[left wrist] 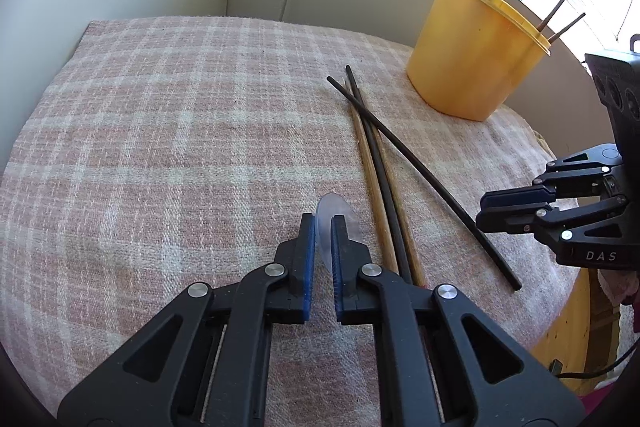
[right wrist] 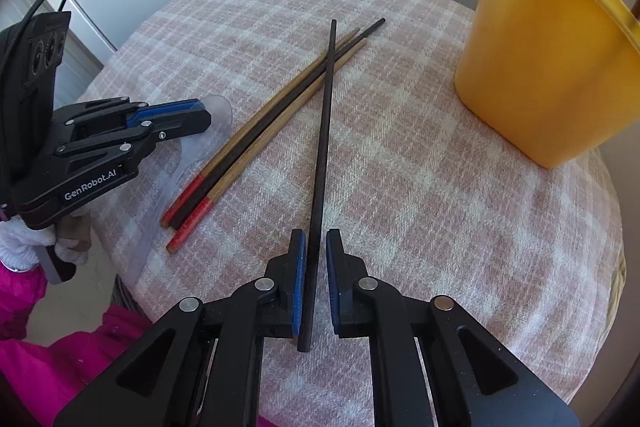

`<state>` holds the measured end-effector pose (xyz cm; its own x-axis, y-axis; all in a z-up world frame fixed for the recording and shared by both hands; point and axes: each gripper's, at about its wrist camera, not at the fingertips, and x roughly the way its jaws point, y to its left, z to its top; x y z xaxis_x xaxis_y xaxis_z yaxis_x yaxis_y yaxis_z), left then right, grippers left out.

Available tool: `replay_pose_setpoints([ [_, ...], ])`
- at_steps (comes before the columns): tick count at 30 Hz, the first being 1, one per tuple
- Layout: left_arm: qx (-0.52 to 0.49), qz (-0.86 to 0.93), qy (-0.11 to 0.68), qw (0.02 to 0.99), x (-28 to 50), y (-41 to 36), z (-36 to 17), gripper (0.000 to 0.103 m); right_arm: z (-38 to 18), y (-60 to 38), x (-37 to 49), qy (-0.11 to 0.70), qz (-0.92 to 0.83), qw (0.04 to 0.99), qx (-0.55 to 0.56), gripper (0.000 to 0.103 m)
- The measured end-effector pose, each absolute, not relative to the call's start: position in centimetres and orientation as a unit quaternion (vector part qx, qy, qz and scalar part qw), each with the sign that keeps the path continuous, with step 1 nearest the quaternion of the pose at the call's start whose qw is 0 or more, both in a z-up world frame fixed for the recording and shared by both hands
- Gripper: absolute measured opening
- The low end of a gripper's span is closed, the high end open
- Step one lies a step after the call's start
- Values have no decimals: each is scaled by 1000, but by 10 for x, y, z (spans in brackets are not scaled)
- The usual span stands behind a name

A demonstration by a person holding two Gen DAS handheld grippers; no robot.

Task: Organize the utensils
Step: 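Position left gripper over the clear spoon while right gripper closes on a black chopstick, then close left gripper on the clear spoon and lift while right gripper lifts the black chopstick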

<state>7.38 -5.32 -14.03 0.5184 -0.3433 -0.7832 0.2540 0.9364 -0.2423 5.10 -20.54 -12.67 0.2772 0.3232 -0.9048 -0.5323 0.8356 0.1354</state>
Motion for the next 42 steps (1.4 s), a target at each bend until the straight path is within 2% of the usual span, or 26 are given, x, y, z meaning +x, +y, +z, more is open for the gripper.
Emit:
replay_pose_setpoints([
  [3, -58, -170, 462, 868, 79, -45, -142, 6, -122, -200, 71, 531, 267, 798, -100, 17],
  [16, -77, -172, 480, 857, 98, 1, -139, 6, -136, -175, 128, 571, 254, 775, -90, 17],
  [17, -86, -172, 484, 854, 99, 5, -142, 10, -135, -174, 128, 572, 255, 774, -89, 17],
  [19, -111, -181, 490, 846, 100, 13, -144, 15, -136, -176, 129, 576, 257, 772, -84, 8],
  [24, -105, -191, 495, 841, 104, 26, -141, 15, -133, -183, 128, 577, 256, 773, -56, 5],
  [26, -100, -192, 496, 841, 101, 26, -139, 7, -128, -187, 124, 571, 258, 778, -45, 5],
  [37, -118, -180, 458, 863, 97, 41, -114, 3, -91, -206, 98, 517, 266, 813, -34, 4],
  [38, -122, -179, 467, 858, 99, 44, -115, 5, -89, -206, 98, 515, 265, 815, -34, 4],
  [40, -130, -182, 499, 837, 99, 42, -120, 36, -89, -208, 97, 513, 262, 817, -31, 4],
  [42, -118, -193, 523, 822, 105, 37, -125, 45, -89, -209, 96, 513, 261, 817, -31, 4],
])
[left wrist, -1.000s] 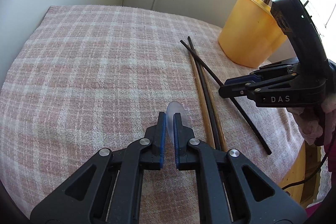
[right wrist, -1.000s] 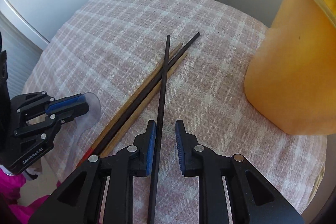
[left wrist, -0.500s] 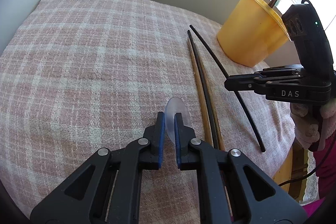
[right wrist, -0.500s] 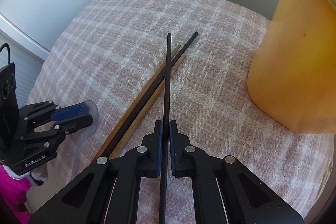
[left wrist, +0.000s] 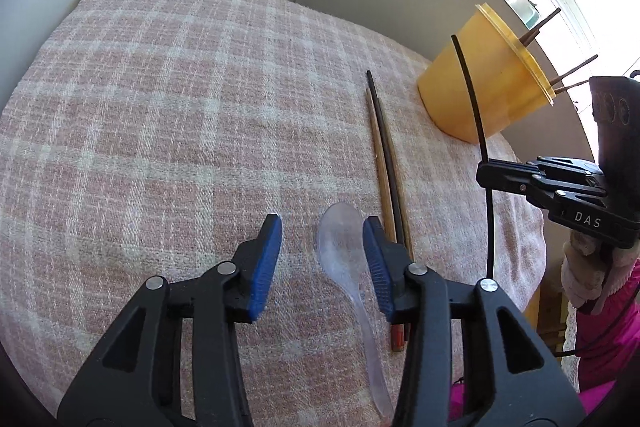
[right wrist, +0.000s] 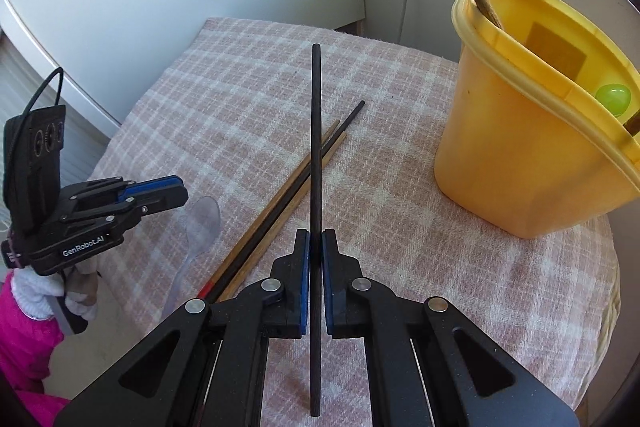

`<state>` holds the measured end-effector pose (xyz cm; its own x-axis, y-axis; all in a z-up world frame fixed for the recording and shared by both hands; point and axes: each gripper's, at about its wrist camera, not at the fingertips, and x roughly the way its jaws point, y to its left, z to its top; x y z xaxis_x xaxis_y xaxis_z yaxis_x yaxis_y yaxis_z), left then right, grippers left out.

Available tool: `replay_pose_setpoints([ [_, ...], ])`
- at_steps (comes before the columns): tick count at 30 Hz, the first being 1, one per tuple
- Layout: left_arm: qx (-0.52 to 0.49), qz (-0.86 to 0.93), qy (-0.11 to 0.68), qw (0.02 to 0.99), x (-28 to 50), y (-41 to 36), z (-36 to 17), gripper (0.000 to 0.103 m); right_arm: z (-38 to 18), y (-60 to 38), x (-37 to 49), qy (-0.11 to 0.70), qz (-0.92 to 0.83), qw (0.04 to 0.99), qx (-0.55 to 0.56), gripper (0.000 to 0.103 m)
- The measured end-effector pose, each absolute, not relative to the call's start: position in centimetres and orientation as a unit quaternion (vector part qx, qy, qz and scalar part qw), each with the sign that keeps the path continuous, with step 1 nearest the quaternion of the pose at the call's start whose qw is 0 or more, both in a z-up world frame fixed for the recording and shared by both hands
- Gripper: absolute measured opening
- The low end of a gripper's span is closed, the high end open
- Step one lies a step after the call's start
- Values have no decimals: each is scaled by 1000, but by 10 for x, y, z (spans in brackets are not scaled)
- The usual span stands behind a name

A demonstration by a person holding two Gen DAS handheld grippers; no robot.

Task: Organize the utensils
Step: 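Close left gripper on the clear spoon and lift while right gripper lifts the black chopstick, then carry the clear spoon and black chopstick over the yellow container with both grippers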

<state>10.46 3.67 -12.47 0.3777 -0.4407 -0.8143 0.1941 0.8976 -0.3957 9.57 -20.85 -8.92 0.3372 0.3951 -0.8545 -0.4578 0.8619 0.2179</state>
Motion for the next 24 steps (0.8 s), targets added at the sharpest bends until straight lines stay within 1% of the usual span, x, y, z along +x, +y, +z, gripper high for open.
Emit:
replay_pose_setpoints([
  [2, -70, -194, 531, 822, 100, 24, -130, 45, -90, -208, 94, 512, 262, 818, -31, 4],
  [6, 20, -193, 514, 836, 92, -3, -127, 45, -94, -206, 93, 512, 263, 817, -28, 4],
  [7, 38, -193, 507, 839, 90, -9, -127, 32, -95, -206, 93, 512, 263, 817, -27, 4],
  [8, 56, -192, 500, 843, 88, -15, -127, 23, -95, -205, 93, 512, 262, 818, -26, 4],
  [9, 62, -195, 495, 844, 86, -19, -125, 16, -95, -205, 94, 511, 262, 818, -26, 4],
  [10, 59, -194, 494, 845, 86, -21, -124, 11, -95, -205, 94, 511, 262, 819, -25, 4],
  [13, 37, -203, 489, 848, 82, -21, -117, 3, -92, -207, 93, 506, 261, 821, -23, 4],
  [15, 36, -202, 483, 851, 70, -36, -119, 2, -89, -211, 91, 501, 261, 824, -22, 4],
  [17, 35, -199, 473, 858, 64, -34, -113, 2, -84, -213, 89, 496, 262, 828, -22, 4],
  [24, 13, -190, 422, 886, 57, -25, -69, 1, -64, -224, 79, 470, 264, 842, -7, 4],
])
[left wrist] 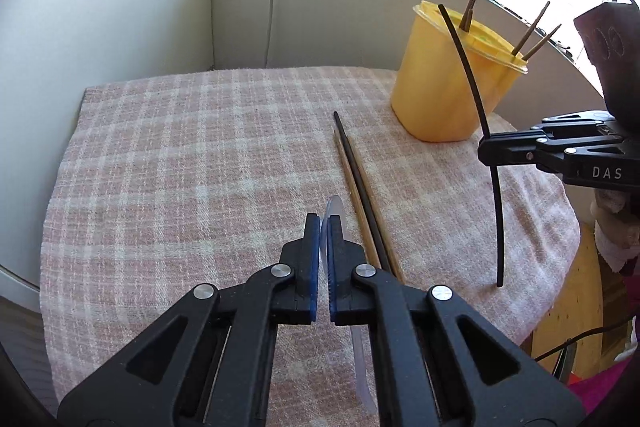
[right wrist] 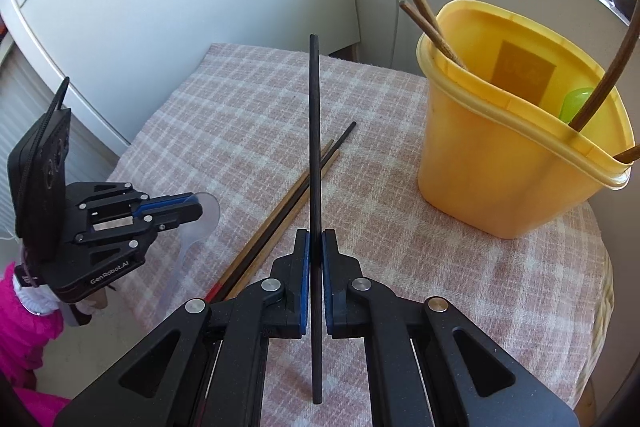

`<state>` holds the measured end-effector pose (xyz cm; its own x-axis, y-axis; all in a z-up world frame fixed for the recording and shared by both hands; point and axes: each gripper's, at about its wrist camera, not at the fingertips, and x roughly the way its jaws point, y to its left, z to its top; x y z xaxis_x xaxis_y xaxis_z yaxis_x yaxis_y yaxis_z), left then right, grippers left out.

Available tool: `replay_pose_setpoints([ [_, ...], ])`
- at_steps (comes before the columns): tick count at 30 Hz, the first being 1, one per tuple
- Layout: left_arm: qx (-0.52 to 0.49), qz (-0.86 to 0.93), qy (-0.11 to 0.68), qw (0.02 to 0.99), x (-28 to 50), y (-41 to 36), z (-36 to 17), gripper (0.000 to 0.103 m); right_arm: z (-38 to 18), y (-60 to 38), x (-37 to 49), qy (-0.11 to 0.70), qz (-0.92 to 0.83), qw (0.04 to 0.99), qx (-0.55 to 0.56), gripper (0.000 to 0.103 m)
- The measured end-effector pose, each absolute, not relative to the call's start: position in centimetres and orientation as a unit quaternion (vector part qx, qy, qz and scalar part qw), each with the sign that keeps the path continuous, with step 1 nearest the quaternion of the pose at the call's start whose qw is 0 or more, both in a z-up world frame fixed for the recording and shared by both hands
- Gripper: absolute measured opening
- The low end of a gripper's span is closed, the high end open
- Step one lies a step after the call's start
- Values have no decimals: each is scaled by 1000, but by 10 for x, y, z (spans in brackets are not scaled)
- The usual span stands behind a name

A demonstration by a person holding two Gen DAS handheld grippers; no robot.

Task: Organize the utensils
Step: 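Carry the clear spoon and black chopstick over the yellow container with both grippers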

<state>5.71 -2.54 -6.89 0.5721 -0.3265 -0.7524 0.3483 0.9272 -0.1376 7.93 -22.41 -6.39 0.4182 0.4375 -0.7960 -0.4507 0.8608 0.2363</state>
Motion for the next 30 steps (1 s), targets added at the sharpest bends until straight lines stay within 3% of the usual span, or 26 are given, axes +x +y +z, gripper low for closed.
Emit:
replay_pose_setpoints([
  [30, 23, -231, 205, 951, 94, -88, 86, 1, 60, -307, 55, 303, 234, 923, 42, 4],
])
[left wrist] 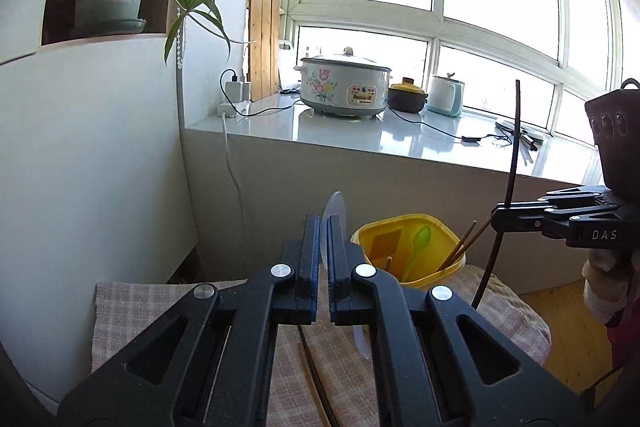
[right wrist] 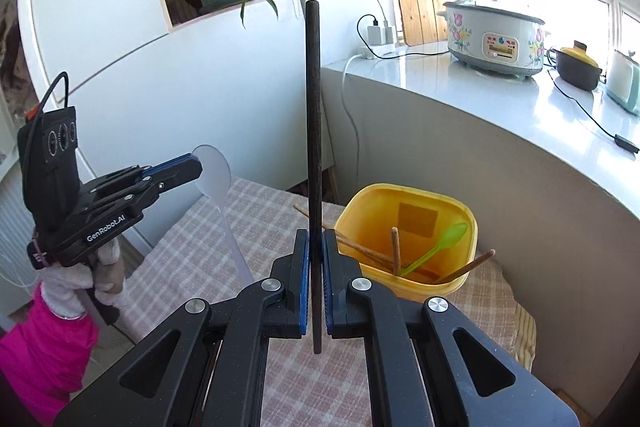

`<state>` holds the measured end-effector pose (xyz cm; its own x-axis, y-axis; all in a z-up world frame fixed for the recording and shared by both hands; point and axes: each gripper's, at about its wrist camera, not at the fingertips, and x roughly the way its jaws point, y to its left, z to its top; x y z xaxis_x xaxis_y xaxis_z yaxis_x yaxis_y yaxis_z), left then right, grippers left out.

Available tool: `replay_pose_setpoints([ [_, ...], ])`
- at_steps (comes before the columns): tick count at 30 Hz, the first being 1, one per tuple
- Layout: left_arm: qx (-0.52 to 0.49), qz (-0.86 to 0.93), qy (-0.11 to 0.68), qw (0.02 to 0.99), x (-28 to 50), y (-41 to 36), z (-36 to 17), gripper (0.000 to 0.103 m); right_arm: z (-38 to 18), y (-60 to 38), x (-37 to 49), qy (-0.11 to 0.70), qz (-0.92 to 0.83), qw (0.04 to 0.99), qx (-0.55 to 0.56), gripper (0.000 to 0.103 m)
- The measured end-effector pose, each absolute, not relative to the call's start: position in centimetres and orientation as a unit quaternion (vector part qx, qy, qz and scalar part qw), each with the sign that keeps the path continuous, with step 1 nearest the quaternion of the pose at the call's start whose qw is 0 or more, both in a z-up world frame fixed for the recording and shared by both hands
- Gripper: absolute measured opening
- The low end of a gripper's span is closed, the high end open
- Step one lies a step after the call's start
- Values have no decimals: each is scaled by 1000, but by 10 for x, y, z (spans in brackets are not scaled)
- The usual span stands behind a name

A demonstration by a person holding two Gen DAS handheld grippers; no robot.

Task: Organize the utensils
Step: 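Carry the clear spoon and black chopstick over the yellow container with both grippers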

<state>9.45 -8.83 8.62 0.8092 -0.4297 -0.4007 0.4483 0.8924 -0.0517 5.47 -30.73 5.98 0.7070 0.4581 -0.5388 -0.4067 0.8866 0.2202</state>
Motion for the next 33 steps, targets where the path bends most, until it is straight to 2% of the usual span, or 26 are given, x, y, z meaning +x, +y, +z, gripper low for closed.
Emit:
replay_pose_setpoints([
  [9, 24, -242, 183, 953, 135, -118, 115, 1, 86, -325, 71, 267, 212, 938, 63, 4],
  [17, 43, -253, 177, 950, 161, -155, 118, 1, 96, -327, 96, 248, 187, 949, 48, 4],
  [33, 39, -283, 224, 932, 179, -177, 82, 1, 47, -342, 128, 307, 159, 937, 58, 4],
])
